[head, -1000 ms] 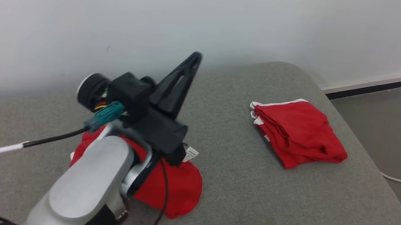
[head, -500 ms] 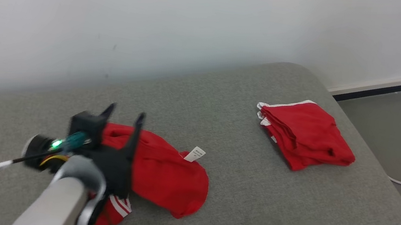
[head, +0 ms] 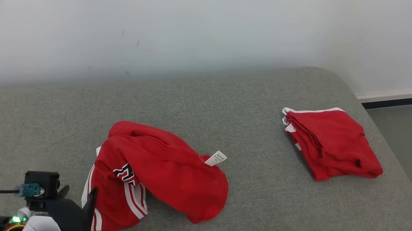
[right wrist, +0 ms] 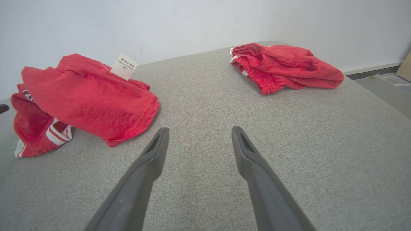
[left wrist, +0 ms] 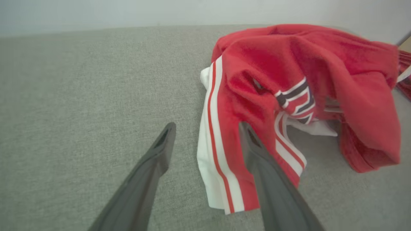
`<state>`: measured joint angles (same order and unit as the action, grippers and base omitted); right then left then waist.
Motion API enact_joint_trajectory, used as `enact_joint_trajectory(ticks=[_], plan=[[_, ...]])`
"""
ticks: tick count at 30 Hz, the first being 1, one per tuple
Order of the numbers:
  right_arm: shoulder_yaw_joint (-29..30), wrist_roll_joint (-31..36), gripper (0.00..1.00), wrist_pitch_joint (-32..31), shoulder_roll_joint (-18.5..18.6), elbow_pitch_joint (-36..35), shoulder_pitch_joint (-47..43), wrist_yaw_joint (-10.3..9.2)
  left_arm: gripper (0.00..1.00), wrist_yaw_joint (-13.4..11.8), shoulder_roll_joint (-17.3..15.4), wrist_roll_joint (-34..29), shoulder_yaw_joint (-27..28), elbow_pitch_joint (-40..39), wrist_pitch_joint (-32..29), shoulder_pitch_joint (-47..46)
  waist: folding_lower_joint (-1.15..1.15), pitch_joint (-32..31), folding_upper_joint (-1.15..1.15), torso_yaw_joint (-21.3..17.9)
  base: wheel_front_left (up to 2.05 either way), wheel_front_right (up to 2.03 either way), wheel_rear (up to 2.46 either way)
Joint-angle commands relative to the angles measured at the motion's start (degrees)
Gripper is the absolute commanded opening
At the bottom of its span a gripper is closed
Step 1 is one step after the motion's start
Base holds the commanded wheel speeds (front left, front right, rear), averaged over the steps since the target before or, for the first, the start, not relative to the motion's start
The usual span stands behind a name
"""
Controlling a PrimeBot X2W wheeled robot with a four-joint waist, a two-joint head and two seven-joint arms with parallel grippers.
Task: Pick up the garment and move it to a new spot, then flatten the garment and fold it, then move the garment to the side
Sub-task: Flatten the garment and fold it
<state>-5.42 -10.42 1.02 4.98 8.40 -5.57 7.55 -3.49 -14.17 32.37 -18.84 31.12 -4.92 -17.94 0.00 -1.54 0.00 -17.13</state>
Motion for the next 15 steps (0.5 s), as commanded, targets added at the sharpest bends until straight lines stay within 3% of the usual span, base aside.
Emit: enact_joint_trajectory(ticks=[1, 12, 13, 14, 15], plan=[[-0.2, 0.2, 1.00, 0.0, -0.1, -0.1, 0.5, -0.11, 1.00, 0.2, 0.3, 0.8, -0.2, 0.3, -0.6, 0.6, 0.00, 0.1, 0.00, -0.1, 0.00, 0.00, 0.00], [-1.4, -0.4, 1.00, -0.1, 0.6, -0.3, 1.5, -0.11, 1.00, -0.6, 2.5, 1.0, -1.8, 9.6, -3.4, -3.1, 0.00, 1.7, 0.00, -2.4, 0.00, 0.00, 0.00], [-1.4, -0.5, 1.00, -0.1, 0.7, -0.3, 1.6, -0.11, 0.55, -0.1, 2.6, 1.0, -2.0, 10.3, -2.9, -3.7, 0.00, 1.9, 0.00, -2.6, 0.00, 0.00, 0.00], [-1.3, -0.5, 1.00, 0.0, 0.8, -0.2, 1.7, -0.11, 0.00, 0.3, 2.6, 0.7, -2.0, 10.7, -2.2, -4.4, 0.00, 2.0, 0.00, -2.8, 0.00, 0.00, 0.00], [-1.1, -0.6, 1.00, 0.1, 0.9, -0.1, 1.7, -0.11, 0.00, 0.7, 2.4, 0.0, -2.1, 11.4, 0.2, -5.7, 0.00, 2.3, 0.00, -3.2, 0.00, 0.00, 0.00]])
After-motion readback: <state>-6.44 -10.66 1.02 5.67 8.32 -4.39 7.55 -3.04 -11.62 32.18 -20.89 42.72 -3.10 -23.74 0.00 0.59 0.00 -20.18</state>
